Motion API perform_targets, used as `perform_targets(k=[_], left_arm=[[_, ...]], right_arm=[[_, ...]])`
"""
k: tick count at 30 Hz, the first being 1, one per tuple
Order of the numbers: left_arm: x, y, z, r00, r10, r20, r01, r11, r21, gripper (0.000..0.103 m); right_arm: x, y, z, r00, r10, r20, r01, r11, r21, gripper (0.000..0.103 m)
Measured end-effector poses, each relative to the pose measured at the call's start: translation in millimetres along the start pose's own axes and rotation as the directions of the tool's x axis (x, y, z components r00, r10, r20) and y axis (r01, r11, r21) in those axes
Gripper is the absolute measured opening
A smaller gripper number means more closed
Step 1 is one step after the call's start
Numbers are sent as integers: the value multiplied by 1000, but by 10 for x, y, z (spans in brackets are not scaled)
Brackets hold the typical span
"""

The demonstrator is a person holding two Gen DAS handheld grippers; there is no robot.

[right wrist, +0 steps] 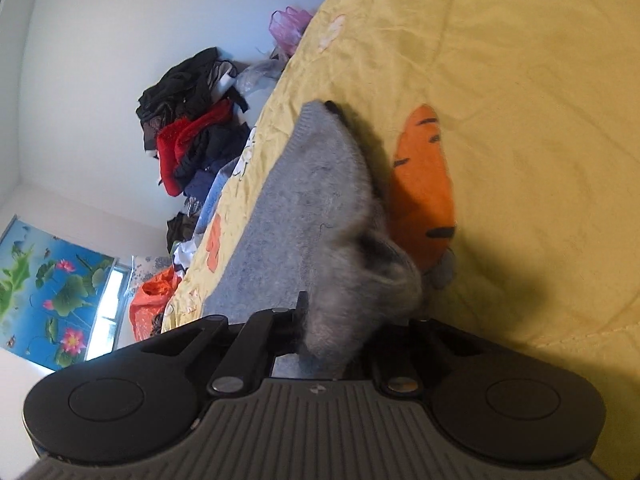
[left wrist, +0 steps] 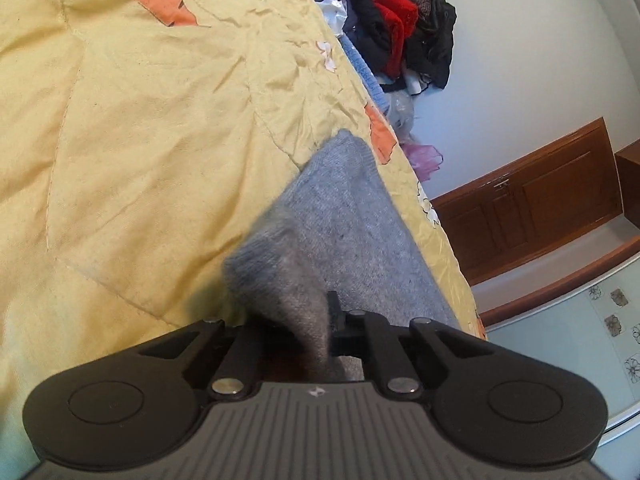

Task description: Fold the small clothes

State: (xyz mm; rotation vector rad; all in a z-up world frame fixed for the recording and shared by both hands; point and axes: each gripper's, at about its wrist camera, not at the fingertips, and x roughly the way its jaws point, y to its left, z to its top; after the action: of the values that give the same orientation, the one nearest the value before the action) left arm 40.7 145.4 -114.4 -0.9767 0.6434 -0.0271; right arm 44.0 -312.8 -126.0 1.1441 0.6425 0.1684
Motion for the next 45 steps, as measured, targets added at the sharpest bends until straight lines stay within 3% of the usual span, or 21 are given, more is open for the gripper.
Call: perform_targets(k=[3, 7, 13, 16, 19, 20, 21, 22, 24, 25, 26, 27, 29, 31, 33, 35, 37, 39, 40, 43, 45], left_arm=[[-70, -71, 58, 1000, -8, -8, 9, 999, 52, 6], [-373, -220, 116, 996, -88, -18, 90, 985, 147, 5], [-1084, -124, 71, 989, -130, -65, 140, 968, 206, 4], [-1354, 72, -79, 992, -84, -96, 104, 969, 224, 5], [-1370, 275, -241, 994, 19, -112, 15, 956, 294, 7], [-1357, 310, -276, 991, 67, -113, -27, 946, 322, 8], [-1375, 327, -293, 988, 106, -115, -60, 935, 351, 10], [-1413, 307, -281, 986, 112, -124, -57, 923, 380, 12], [-1561, 216, -198, 986, 140, -94, -81, 883, 463, 34], [-1671, 150, -154, 987, 156, -25, -122, 853, 507, 44], [-1771, 90, -95, 985, 165, 56, -170, 828, 535, 69], [-1866, 22, -26, 977, 156, 148, -213, 808, 550, 83], [-1955, -153, 90, 952, 74, 296, -240, 780, 579, 83], [-1814, -415, 191, 934, 9, 358, -244, 749, 616, 83], [-1480, -662, 232, 937, -16, 350, -236, 709, 665, 83], [-964, -883, 181, 938, 19, 347, -271, 664, 697, 83], [-442, -1014, 136, 962, 63, 266, -242, 645, 725, 83], [9, -1076, 62, 975, 96, 202, -216, 636, 741, 83], [191, -1084, 12, 976, 108, 191, -216, 624, 751, 83], [570, -1003, -119, 955, 211, 210, -294, 564, 772, 83], [717, -884, -96, 936, 304, 177, -324, 551, 769, 85]], right_arm=[[-40, 25, -27, 1000, 13, 18, -12, 1000, -23, 16], [-235, 175, -38, 996, 82, 40, -80, 995, -53, 15], [-765, 312, -219, 989, 145, -25, -147, 982, -121, 15], [-1075, 195, -456, 987, 143, -75, -150, 984, -96, 15], [-1231, 80, -734, 992, 65, -105, -78, 989, -122, 16], [-1241, 5, -813, 993, 42, -113, -55, 992, -113, 21], [-1238, -72, -849, 992, 9, -124, -19, 997, -79, 34], [-1253, -138, -857, 990, -32, -136, 28, 999, -30, 42], [-1415, -183, -819, 994, -9, -113, 11, 1000, 15, 53], [-1538, -146, -757, 997, -22, -68, 22, 1000, -12, 56], [-1657, -87, -675, 999, -44, -9, 44, 997, -61, 59], [-1755, -18, -586, 997, -64, 50, 70, 991, -117, 62], [-1832, 166, -408, 986, -94, 139, 123, 967, -222, 64], [-1700, 397, -236, 982, -108, 156, 154, 934, -321, 65], [-1439, 671, -149, 985, -79, 151, 137, 894, -427, 66], [-1074, 945, -109, 990, -54, 132, 116, 847, -519, 68], [-664, 1131, -69, 994, -49, 100, 96, 833, -545, 68], [-243, 1241, -76, 993, -89, 78, 118, 811, -574, 67], [-54, 1272, -119, 989, -127, 81, 150, 780, -608, 67], [387, 1215, -295, 954, -270, 130, 280, 650, -707, 67], [548, 1013, -361, 907, -384, 174, 384, 581, -717, 65]])
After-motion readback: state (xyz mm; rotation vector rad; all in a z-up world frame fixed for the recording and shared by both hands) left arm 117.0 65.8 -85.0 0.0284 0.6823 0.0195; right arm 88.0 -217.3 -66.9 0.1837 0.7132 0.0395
